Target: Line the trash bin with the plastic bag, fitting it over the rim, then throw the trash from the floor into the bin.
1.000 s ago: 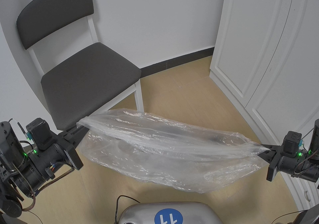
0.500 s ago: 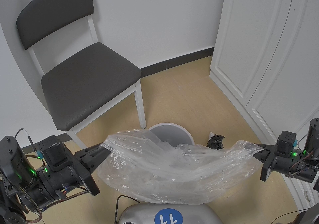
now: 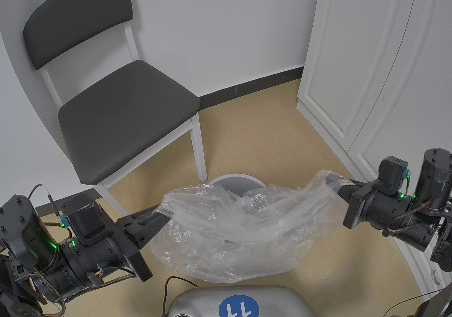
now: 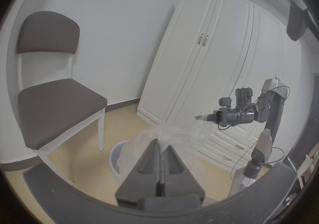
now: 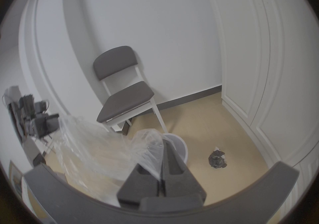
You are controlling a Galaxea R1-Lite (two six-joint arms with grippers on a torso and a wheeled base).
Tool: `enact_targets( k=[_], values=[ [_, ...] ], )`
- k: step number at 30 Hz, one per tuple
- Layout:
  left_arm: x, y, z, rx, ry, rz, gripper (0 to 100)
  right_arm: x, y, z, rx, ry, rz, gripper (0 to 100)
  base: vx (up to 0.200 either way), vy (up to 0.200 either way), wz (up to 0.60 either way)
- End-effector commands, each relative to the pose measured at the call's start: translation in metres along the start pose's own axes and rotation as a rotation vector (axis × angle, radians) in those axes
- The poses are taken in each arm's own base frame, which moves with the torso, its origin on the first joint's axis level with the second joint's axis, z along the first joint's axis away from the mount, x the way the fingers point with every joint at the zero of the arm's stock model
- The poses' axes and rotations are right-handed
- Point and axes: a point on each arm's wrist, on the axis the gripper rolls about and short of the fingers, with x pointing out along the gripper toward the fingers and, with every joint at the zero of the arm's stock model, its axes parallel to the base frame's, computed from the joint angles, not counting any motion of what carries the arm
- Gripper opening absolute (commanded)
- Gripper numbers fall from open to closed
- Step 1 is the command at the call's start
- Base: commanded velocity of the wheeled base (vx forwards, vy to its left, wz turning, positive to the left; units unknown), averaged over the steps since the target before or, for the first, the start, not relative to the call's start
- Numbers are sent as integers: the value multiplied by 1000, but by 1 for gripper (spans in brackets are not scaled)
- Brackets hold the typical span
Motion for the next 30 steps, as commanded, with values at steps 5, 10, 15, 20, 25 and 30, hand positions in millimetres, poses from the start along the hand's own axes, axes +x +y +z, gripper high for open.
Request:
enact_targets(
  k=[5,10,15,20,25,30],
  values=[
    [22,0,-12,-30,1,4,0,33,24,-4,74,20,-3,0,0,0,0],
    [39,2,-14,-75,-6,18,0,40,30,-3,125,20,10,0,0,0,0],
    [52,7,-13,-88,-36,33,0,43,31,-3,148,19,10,0,0,0,0],
    [66,19,-13,-85,-62,70,0,46,32,-4,164,15,14,0,0,0,0],
    [82,23,-11,-82,-95,74,0,56,33,-8,178,-11,15,0,0,0,0],
    [100,27,-14,-81,-98,79,0,68,33,-16,182,-28,-1,0,0,0,0]
  ],
)
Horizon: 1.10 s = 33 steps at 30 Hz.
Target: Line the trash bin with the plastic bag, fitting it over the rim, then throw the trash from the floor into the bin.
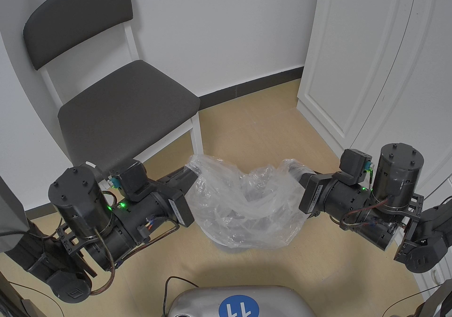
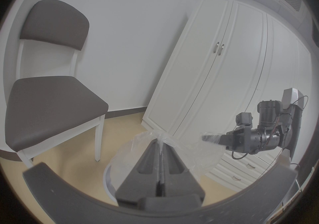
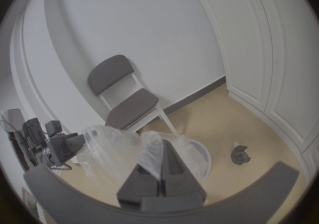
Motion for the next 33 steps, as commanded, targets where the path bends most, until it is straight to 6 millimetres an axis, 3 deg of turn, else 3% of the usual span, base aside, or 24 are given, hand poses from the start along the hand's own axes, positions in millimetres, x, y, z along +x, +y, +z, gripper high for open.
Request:
enact_targets(
  k=[1,16,27,33],
  values=[
    [19,5,-12,3,24,14,0,13,-3,-14,-5,25,-19,0,0,0,0],
    [46,18,-36,0,34,48,0,56,-9,-47,45,-23,-51,0,0,0,0],
    [77,34,-73,-5,79,110,0,82,-20,-71,67,-71,-62,0,0,0,0],
    [80,35,-75,-31,76,120,0,89,-30,-82,65,-71,-78,0,0,0,0]
  ],
)
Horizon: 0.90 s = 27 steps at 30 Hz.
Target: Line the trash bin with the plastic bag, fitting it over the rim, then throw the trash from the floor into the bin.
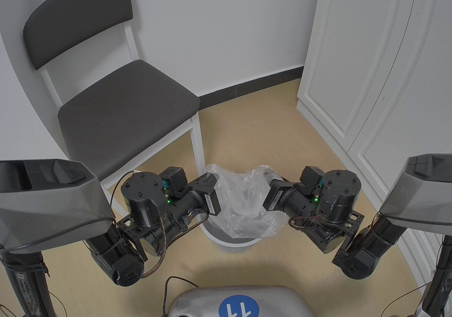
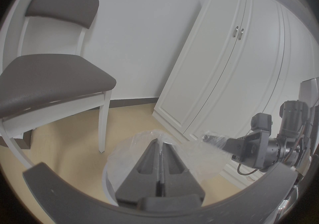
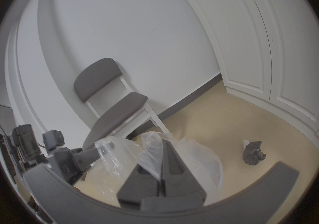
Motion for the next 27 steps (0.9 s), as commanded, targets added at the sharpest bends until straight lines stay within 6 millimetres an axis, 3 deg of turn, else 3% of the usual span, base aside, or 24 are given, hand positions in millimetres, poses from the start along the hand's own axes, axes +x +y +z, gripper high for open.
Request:
enact_targets(
  k=[1,14,27],
  values=[
    [6,4,-12,-6,25,14,0,11,-13,-23,-15,50,-35,0,0,0,0],
    [21,14,-29,-29,42,40,0,33,-30,-43,-4,9,-59,0,0,0,0],
    [33,36,-34,-52,21,116,0,39,-61,-24,-54,-28,-143,0,0,0,0]
  ],
)
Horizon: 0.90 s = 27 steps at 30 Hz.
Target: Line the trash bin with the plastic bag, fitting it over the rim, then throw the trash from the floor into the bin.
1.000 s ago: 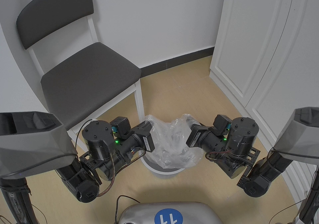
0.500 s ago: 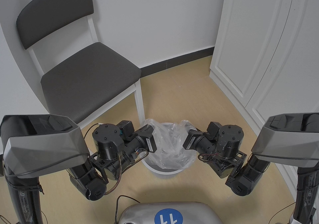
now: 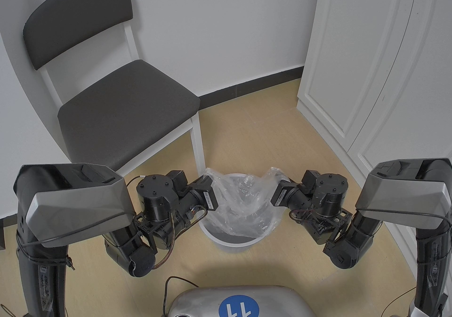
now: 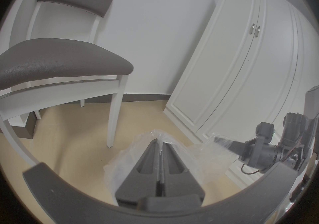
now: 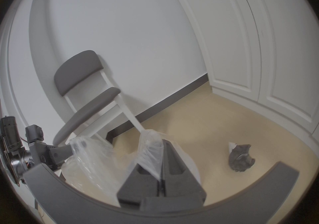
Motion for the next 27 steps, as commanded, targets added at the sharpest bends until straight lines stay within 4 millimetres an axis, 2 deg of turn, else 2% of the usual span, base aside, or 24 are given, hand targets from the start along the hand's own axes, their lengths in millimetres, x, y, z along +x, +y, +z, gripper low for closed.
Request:
enact_targets(
  k=[1,5,8,21,27],
  values=[
    [5,20,-6,12,12,53,0,4,-19,12,-53,-22,-55,0,0,0,0],
    [12,44,-14,10,25,98,0,5,-39,23,-116,-6,-121,0,0,0,0],
    [15,51,-19,9,31,115,0,4,-47,28,-124,13,-154,0,0,0,0],
    [22,52,-33,9,46,119,0,-9,-80,44,-248,89,-268,0,0,0,0],
    [32,52,-41,8,41,110,0,-21,-85,52,-291,98,-282,0,0,0,0]
  ],
)
